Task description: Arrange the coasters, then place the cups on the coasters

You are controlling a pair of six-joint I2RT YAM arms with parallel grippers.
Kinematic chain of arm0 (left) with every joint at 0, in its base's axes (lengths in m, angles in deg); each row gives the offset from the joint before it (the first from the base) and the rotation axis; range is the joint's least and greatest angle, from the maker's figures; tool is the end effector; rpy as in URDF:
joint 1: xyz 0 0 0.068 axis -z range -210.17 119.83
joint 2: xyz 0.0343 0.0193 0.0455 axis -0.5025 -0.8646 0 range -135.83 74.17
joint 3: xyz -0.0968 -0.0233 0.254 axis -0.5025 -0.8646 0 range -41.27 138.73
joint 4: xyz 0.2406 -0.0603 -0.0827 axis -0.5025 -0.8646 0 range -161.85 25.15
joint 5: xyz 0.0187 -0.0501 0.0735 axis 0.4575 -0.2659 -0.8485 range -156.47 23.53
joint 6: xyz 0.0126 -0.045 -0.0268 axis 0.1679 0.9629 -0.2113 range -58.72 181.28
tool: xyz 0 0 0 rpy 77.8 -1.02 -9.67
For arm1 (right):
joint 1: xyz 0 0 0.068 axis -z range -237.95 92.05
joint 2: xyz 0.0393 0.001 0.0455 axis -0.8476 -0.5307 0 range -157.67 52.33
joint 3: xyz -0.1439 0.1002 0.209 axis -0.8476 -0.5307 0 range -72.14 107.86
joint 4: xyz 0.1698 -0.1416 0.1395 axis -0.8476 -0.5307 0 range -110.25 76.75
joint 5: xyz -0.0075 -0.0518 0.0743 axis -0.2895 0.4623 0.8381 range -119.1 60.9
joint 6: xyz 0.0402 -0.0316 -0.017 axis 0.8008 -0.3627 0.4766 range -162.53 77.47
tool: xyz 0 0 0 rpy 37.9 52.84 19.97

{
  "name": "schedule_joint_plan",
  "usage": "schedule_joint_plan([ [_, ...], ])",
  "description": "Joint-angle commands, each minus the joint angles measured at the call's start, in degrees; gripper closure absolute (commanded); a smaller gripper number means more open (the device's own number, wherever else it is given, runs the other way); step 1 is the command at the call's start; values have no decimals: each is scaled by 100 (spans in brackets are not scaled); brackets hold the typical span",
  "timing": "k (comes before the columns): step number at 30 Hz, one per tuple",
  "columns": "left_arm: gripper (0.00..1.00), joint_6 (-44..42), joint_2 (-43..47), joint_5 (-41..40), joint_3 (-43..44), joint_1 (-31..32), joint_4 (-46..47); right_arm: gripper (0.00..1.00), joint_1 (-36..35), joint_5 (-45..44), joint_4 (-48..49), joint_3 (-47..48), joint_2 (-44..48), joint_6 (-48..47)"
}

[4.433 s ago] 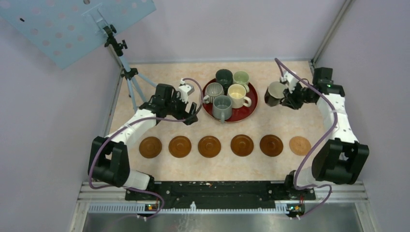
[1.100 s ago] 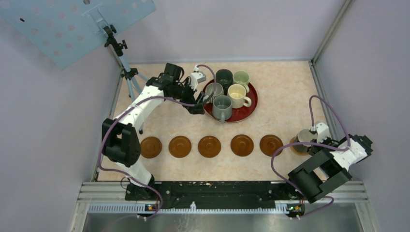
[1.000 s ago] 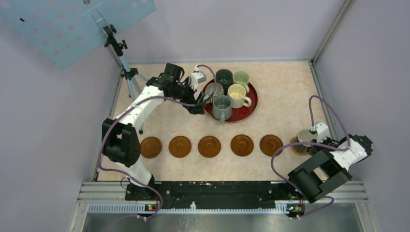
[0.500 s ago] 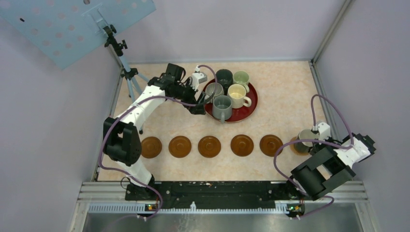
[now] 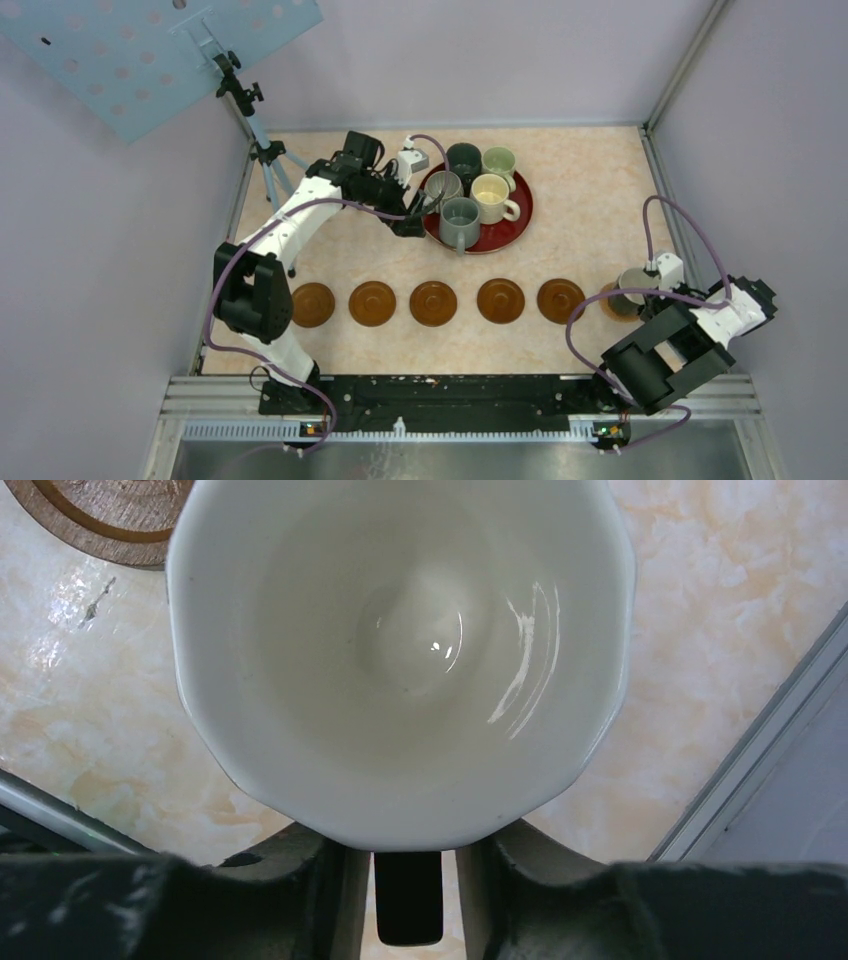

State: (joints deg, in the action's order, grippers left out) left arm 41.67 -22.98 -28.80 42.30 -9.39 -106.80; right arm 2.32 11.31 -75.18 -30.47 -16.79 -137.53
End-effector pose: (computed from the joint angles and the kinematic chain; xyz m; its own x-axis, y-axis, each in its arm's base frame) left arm 0.3316 -0.1490 0.2920 -0.5233 0.4826 -0.7023 0.8278 0.4834 -0.2846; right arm 0.1054 -0.1380 0.1995 -0.6121 -0.4579 -0.6447 -0.5514 0.8315 -0.0671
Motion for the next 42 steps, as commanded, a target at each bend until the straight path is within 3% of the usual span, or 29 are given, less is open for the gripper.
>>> schedule_joint_plan([
  [1,1,2,-11,56,239,38,152,64,60,261,-15,35,145,-202],
  [5,1,6,6,28,249,40,176,58,59,249,-75,34,216,-228],
  [11,1,271,195,-142,308,62,532,37,61,400,-474,386,244,-256],
  [15,1,471,297,-616,435,129,824,30,63,703,-1085,876,138,-363],
  [24,1,503,158,-1888,508,764,776,27,-105,1300,-1913,1570,81,-237],
  [33,1,1204,278,-2153,74,1469,1296,26,-652,1421,-592,1823,406,1788],
  [35,1,856,494,-1719,-214,1551,1539,26,-710,1447,-453,1914,350,2070],
  [37,1,-64,703,-1130,-404,1582,1610,26,-733,1484,-483,2009,254,2154],
  [39,1,-1502,815,-601,-408,1584,1322,26,-740,1515,-516,2084,168,2205],
  [42,1,-3379,750,-451,-213,1581,724,26,-791,1545,-512,2162,75,2315],
])
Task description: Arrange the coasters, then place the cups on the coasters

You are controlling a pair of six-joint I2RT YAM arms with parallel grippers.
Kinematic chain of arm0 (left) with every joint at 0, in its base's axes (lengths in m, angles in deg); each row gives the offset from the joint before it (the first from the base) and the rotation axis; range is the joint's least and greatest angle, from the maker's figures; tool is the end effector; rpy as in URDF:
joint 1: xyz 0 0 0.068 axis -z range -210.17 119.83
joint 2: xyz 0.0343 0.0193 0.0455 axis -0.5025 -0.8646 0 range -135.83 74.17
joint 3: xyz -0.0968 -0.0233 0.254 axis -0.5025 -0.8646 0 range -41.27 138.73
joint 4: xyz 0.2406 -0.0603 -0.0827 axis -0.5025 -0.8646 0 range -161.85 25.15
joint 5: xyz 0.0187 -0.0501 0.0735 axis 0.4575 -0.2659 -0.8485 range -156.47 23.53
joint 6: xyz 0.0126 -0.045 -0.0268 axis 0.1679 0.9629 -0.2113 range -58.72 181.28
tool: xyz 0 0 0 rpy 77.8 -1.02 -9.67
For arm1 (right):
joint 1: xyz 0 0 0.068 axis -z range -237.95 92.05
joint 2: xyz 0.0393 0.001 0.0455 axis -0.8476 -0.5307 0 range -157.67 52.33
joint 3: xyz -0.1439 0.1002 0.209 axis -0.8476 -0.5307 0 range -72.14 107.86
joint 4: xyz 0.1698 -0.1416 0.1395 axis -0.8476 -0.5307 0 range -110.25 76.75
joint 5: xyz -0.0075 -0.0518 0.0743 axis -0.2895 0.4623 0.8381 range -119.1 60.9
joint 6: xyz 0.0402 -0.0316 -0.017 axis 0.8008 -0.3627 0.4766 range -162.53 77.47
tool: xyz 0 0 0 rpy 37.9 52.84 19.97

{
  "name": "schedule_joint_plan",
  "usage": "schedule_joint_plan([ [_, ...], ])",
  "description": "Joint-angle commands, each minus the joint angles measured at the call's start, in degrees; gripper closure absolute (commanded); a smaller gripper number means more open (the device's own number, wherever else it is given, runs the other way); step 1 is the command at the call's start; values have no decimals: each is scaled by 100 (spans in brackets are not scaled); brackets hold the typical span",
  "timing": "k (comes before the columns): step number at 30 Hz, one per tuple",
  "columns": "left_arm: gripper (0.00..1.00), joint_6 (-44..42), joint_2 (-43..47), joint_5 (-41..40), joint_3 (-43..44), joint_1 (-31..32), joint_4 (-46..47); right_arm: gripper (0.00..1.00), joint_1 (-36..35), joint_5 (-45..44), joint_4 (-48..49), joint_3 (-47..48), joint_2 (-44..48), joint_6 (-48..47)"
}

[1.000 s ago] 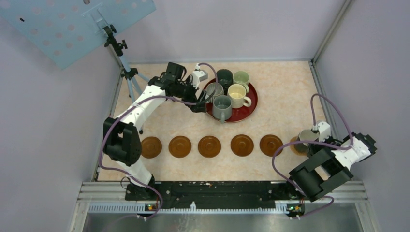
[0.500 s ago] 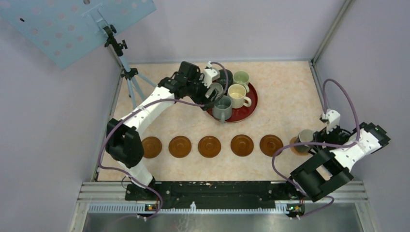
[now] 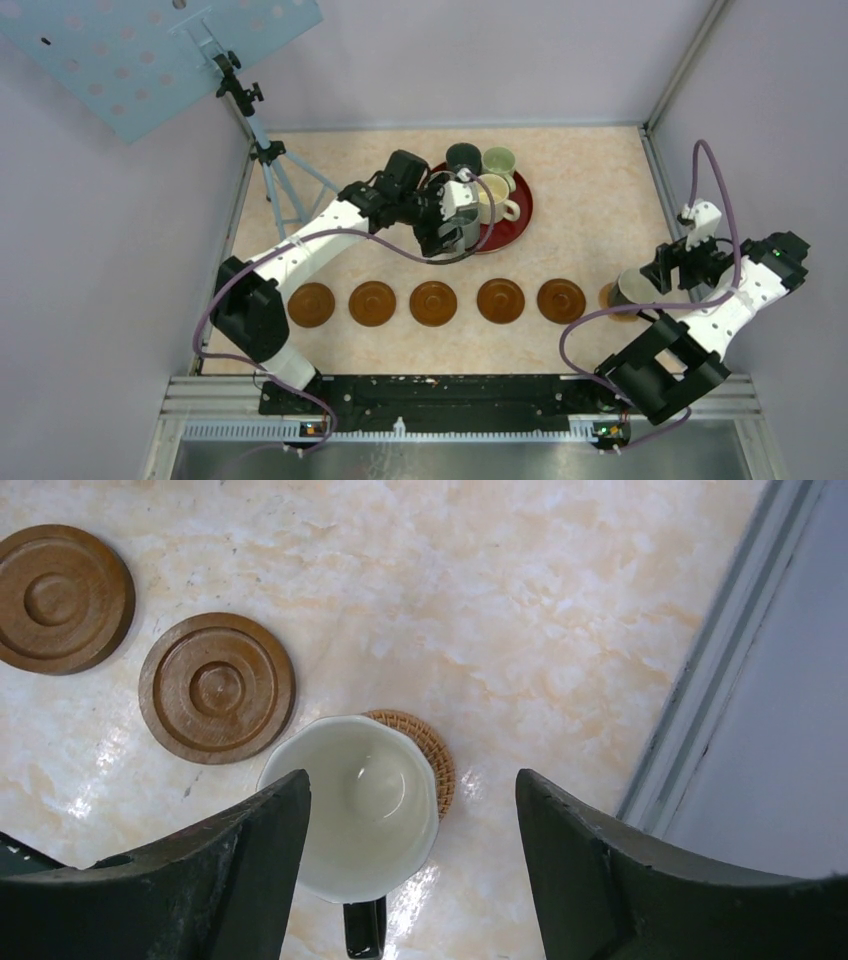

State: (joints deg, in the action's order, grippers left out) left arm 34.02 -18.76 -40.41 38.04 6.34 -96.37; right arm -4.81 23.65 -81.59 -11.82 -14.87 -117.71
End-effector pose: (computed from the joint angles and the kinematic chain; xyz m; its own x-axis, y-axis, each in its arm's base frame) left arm 0.2805 -0.2270 0.3027 -0.1476 0.6211 -0.7697 0.9575 0.2848 0.0463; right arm 0.1381 -0.1371 0.2948 -0.4989 -0.3102 -0.8092 -0.4681 0.8823 -0.0496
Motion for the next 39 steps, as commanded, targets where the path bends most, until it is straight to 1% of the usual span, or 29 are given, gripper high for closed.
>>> schedule_joint_plan([
  [1,1,-3278,266,786,288,5,-586,26,-98,328,159,319,-131,412],
  [4,1,-5563,40,1166,496,-1,-1493,26,-158,367,322,377,-176,717],
  [8,3,-7970,-447,1583,740,7,-2370,26,-182,411,453,535,-243,1052],
  [11,6,-9083,-1018,1765,1377,14,-3032,26,-182,379,475,665,-267,1175],
  [15,9,-10041,-1687,1558,2067,38,-3621,26,-182,328,474,738,-229,1289],
  [19,12,-10572,-2063,1360,2354,56,-3791,26,-182,306,542,711,-152,1368],
  [23,18,-10818,-2381,1094,2585,89,-3982,26,-182,288,664,659,-101,1496],
  [27,21,-10868,-2663,882,2660,93,-3805,26,-182,312,673,642,-114,1550],
  [31,25,-10935,-2752,910,2594,112,-3388,26,-182,307,693,606,-116,1532],
  [34,31,-10924,-2841,963,2651,142,-3102,26,-182,316,726,602,-133,1524],
  [39,44,-10934,-3043,861,2884,244,-2972,26,-182,342,773,597,-162,1520],
])
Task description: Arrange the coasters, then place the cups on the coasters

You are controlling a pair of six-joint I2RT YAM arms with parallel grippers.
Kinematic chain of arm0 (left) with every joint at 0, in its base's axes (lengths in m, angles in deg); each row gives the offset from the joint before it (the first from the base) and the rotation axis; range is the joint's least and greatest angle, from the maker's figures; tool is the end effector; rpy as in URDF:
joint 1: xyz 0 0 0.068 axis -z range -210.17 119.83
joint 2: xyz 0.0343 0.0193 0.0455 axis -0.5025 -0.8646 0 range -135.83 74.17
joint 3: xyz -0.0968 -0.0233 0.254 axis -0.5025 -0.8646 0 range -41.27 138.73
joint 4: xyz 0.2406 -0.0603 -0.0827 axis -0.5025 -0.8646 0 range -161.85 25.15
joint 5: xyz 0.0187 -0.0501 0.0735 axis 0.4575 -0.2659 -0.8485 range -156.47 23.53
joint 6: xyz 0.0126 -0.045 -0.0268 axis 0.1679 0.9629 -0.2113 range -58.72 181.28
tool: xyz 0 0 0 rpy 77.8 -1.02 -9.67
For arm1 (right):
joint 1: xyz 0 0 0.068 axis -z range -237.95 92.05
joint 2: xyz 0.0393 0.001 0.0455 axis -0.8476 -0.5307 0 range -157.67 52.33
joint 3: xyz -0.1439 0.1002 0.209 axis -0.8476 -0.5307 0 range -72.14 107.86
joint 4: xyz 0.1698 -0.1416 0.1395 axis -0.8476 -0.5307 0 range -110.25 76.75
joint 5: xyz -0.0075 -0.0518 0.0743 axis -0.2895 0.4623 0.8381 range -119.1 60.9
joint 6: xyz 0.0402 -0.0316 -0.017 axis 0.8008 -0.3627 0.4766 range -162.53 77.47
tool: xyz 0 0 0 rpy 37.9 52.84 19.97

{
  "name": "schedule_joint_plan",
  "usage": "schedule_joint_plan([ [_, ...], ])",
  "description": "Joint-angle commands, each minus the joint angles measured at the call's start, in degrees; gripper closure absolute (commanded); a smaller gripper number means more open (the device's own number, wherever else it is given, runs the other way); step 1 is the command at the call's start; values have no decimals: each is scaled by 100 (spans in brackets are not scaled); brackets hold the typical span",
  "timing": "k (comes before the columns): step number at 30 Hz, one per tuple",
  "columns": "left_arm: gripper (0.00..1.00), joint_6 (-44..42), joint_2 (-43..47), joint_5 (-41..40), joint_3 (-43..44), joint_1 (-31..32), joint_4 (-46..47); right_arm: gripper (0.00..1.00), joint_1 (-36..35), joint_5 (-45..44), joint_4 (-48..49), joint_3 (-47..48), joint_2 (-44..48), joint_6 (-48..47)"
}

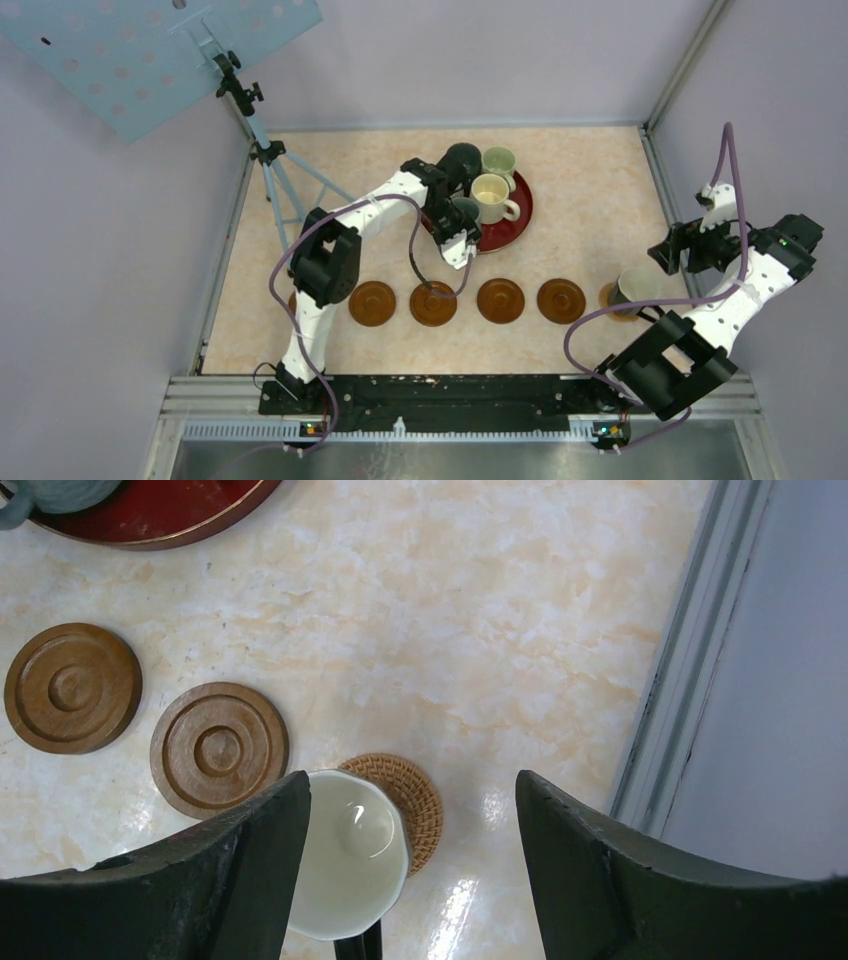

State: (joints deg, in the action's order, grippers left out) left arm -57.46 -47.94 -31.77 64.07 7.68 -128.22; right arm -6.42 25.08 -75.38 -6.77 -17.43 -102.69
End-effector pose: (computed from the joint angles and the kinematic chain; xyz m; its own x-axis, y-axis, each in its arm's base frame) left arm 0.3271 -0.2797 0.2222 0.8839 0.2261 -0.4094 0.4026 -0.8134 0.4199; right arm 0.1565 -0.1507 0.3154 -0.5071 -0.1779 -0.8433 -0.3671 0.9299 0.0246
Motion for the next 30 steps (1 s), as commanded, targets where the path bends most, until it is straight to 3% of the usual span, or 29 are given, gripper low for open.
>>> schedule_joint_plan([
  [1,46,-1803,-143,-26,285,126,243,26,-20,188,147,93,95,2],
  [23,67,-1773,-253,-1265,379,586,223,27,-20,84,90,87,125,-432],
  [30,88,-1558,34,-1708,292,779,118,27,-20,159,115,74,129,-495],
])
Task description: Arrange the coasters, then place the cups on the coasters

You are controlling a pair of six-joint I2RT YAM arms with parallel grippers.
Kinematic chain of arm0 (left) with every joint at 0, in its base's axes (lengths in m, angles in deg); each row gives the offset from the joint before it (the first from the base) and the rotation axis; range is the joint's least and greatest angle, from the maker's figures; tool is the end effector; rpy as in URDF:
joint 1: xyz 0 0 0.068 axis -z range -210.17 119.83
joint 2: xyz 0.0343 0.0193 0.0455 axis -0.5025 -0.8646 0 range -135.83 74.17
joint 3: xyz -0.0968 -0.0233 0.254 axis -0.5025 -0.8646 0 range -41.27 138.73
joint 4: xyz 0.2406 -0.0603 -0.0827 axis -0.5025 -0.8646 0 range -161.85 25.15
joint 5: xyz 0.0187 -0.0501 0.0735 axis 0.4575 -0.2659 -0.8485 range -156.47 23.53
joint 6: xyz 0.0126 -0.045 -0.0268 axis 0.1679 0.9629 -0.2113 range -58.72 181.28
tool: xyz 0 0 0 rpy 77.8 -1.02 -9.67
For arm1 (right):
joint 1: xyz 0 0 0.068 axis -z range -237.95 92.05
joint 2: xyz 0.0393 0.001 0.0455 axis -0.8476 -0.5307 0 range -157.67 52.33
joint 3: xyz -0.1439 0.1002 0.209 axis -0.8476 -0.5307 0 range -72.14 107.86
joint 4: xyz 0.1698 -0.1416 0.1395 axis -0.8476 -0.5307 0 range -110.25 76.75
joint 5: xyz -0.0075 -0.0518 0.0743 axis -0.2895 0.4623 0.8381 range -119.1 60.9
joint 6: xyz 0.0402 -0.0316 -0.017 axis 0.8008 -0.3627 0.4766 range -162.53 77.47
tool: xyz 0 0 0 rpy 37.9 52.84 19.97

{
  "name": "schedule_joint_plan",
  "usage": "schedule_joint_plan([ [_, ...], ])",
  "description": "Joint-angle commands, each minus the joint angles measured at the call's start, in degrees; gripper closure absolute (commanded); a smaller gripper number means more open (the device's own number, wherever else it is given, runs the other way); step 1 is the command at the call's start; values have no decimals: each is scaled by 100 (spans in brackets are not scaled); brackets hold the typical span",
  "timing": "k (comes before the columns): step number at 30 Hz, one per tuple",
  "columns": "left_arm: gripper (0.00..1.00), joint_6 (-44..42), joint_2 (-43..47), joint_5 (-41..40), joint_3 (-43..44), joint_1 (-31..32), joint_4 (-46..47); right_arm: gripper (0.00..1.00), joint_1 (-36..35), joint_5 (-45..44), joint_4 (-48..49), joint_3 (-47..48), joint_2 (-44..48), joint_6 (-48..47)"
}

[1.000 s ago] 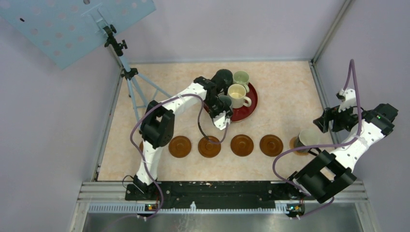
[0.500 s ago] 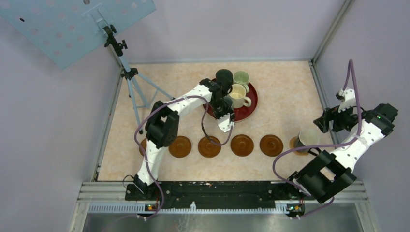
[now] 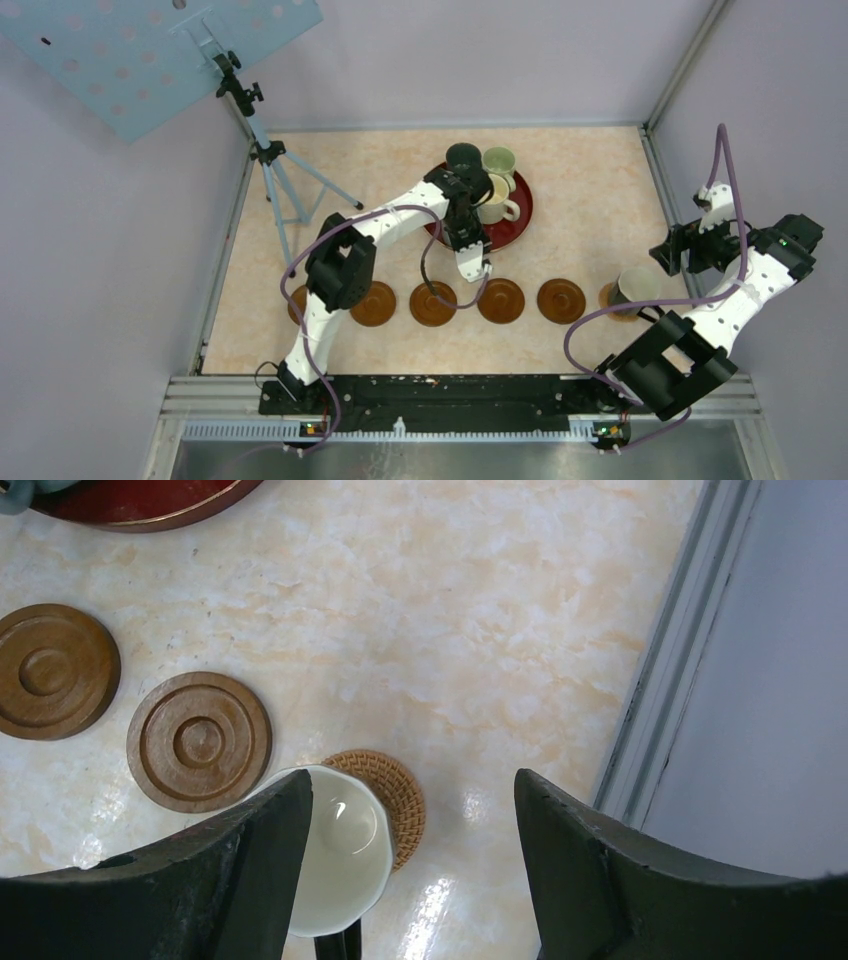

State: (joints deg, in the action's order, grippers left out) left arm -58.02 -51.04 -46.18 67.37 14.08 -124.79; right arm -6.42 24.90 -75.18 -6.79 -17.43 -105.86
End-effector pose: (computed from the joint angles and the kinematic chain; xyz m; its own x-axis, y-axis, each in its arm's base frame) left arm 0.3132 -0.3222 0.2125 0.9622 0.2047 -0.1799 0.2588 -0.8929 0.3685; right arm 0.1567 -0.1510 0.3153 -0.4866 -0.2320 -0.8422 -0.3934 0.9190 -0.0259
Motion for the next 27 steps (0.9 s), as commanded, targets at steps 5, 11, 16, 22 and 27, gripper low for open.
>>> schedule_joint_plan([
  [5,100,-1074,496,-585,6,263,-124,28,-20,263,127,78,73,-191],
  [11,100,-664,636,-995,-62,314,122,28,-20,345,168,47,3,-153],
  [16,100,-259,631,-1331,157,379,89,28,-20,381,212,-54,49,-153],
  [22,100,291,624,-1915,329,532,-201,28,-20,409,233,-111,28,-159],
  [27,100,535,603,-2394,472,567,-348,28,-20,421,277,-148,-15,-187],
])
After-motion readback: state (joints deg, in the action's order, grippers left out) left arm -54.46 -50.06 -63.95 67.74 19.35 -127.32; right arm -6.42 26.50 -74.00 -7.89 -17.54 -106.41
